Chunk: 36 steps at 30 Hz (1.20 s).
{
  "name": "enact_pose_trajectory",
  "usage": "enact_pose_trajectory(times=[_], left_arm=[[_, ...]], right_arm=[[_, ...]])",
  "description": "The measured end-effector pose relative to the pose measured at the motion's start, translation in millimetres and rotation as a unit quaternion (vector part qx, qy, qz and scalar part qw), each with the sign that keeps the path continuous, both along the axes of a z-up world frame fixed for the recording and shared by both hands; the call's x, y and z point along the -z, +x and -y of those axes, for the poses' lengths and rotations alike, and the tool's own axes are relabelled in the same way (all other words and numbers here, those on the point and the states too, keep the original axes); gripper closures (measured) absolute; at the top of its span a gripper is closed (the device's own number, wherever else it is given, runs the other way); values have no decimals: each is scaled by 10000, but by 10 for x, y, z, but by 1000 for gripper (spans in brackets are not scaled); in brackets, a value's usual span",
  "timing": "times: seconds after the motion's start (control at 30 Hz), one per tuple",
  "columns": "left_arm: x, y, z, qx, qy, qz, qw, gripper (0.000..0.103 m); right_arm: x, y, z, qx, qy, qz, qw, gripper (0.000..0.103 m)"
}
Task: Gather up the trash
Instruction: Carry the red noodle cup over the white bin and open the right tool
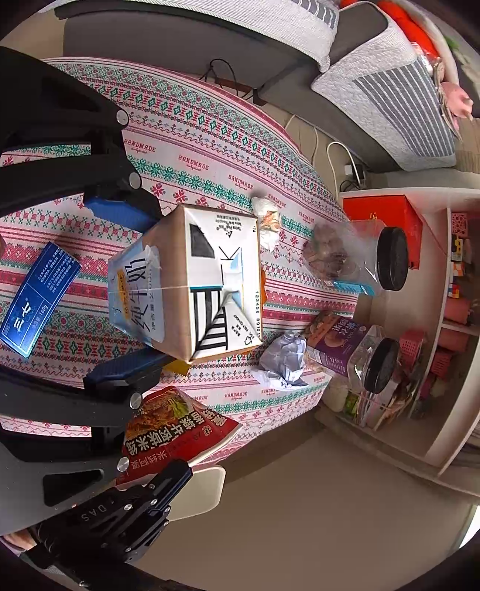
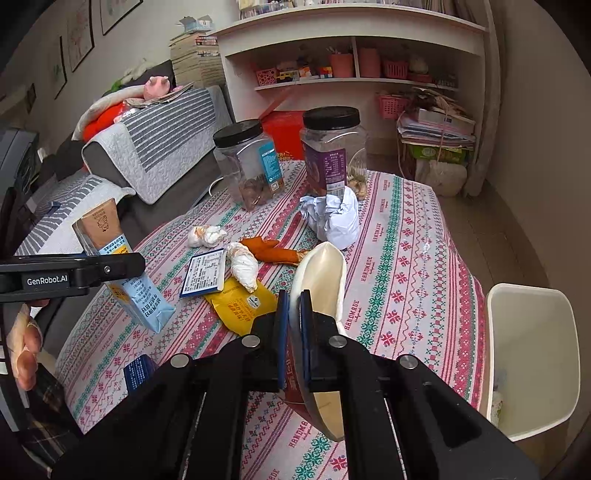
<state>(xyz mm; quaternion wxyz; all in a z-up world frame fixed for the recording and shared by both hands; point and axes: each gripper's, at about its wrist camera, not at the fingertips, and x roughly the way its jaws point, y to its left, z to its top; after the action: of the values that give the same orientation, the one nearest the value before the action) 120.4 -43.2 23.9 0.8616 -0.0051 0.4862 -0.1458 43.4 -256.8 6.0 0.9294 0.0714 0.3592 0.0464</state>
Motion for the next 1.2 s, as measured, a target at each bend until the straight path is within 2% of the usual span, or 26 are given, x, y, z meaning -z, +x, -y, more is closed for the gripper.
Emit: enact_pose_trajectory(times=[0.33, 0.7, 0.97, 1.07, 1.13, 1.2], left_arm=[[-119, -103, 336, 257, 27, 184, 9995, 45], [-85, -212, 813, 623, 145, 250, 9976, 45], [-60, -309, 1330, 1020, 139, 261, 9943, 45], [-71, -383, 1572, 1271, 122, 291, 9914, 45], [-91, -439, 1750, 1434, 132, 362, 9889, 45], [-112, -504, 1909, 1597, 152, 451, 9860, 45]], right_arm=[[-219, -226, 399, 412, -44, 272, 9988, 97], [-421, -566, 1134, 1165, -301, 508, 9914, 97], [-399, -720, 1698, 1854, -557, 294, 9806, 97], [-367, -752, 1891, 2169, -741, 35, 9734, 96], [-378, -825, 1998, 2406, -748, 12, 9677, 88], [-405, -903, 2082, 2630, -872, 21, 9608, 37]])
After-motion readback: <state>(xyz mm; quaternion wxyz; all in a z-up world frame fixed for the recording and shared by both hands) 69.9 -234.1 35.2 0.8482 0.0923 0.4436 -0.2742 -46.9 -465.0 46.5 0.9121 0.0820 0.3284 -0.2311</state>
